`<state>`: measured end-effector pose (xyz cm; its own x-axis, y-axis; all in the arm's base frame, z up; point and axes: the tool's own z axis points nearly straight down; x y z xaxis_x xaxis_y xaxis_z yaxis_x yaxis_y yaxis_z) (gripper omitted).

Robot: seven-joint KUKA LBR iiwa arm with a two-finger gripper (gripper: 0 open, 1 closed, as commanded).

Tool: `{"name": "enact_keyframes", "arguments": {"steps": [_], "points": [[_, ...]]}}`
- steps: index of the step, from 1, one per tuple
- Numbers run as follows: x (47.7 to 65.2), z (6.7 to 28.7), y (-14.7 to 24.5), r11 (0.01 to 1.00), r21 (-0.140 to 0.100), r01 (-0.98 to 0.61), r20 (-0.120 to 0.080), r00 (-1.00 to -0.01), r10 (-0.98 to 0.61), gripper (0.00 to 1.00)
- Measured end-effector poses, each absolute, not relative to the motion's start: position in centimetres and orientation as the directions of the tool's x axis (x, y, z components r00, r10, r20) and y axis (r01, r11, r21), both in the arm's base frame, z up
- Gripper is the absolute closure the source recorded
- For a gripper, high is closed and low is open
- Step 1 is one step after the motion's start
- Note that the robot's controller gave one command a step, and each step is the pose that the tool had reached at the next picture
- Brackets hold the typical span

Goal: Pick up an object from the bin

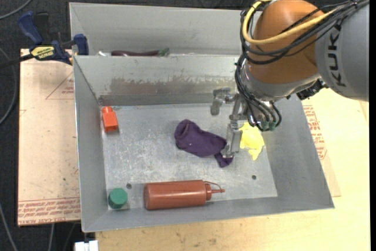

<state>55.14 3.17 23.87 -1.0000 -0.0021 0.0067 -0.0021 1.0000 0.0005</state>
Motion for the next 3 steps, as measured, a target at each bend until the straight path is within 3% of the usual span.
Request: {"name": "enact_keyframes", "arguments": {"steps": [1, 2, 3], "points": [[55.3, 24.3, 3.2, 1.000, 0.001, -0.001, -0.001, -1.000, -0.001, 0.00], [56.4, 20.5, 4.2, 0.998, 0.001, -0.058, -0.006, -0.998, -0.058, 0.00], [56.4, 15.2, 3.2, 0.995, 0.002, -0.103, -0.006, -0.995, -0.103, 0.00]]}}
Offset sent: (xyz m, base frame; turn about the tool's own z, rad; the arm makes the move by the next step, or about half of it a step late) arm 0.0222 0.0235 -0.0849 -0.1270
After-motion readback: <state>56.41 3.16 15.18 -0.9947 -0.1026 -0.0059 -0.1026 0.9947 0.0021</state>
